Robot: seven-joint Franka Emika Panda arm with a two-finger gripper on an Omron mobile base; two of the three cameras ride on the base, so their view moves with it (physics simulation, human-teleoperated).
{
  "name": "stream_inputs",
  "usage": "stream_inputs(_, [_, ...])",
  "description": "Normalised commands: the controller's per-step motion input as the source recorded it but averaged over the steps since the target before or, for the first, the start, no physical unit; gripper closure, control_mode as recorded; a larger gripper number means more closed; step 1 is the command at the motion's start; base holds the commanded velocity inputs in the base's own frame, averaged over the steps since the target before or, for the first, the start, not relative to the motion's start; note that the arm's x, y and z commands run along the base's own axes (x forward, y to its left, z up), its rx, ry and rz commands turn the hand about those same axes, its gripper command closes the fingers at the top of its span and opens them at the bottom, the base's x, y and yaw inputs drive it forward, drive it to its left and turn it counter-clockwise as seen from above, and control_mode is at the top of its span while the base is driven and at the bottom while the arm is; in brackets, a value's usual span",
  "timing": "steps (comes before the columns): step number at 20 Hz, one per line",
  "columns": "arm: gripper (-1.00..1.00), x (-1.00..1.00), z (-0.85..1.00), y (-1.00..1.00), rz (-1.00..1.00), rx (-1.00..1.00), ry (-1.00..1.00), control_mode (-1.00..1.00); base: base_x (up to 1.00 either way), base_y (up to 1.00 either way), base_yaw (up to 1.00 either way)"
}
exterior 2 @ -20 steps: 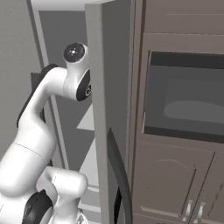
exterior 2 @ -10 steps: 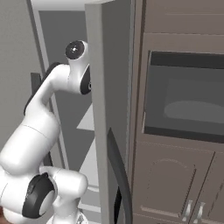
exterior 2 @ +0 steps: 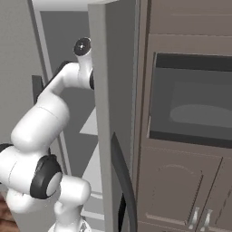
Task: Take the broccoli, lime, and pear from the freezer and place them in the bowl on the counter.
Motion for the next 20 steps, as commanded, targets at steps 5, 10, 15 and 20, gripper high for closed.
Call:
stream_inputs(5, [-1.0,0.39,0.0,-0.24,0.0,0.04,0.0,-1.0,0.0,0.0,0.0])
stream_inputs(10, [-1.0,0.31,-0.11,-0.01,0.0,0.01,0.0,-1.0,0.0,0.0,0.0])
stream_inputs(15, [-1.0,0.21,-0.15,0.0,0.0,0.02,0.0,-1.0,0.0,0.0,0.0])
stream_inputs(20, [-1.0,0.16,-0.15,-0.02,0.01,0.03,0.0,-1.0,0.0,0.0,0.0])
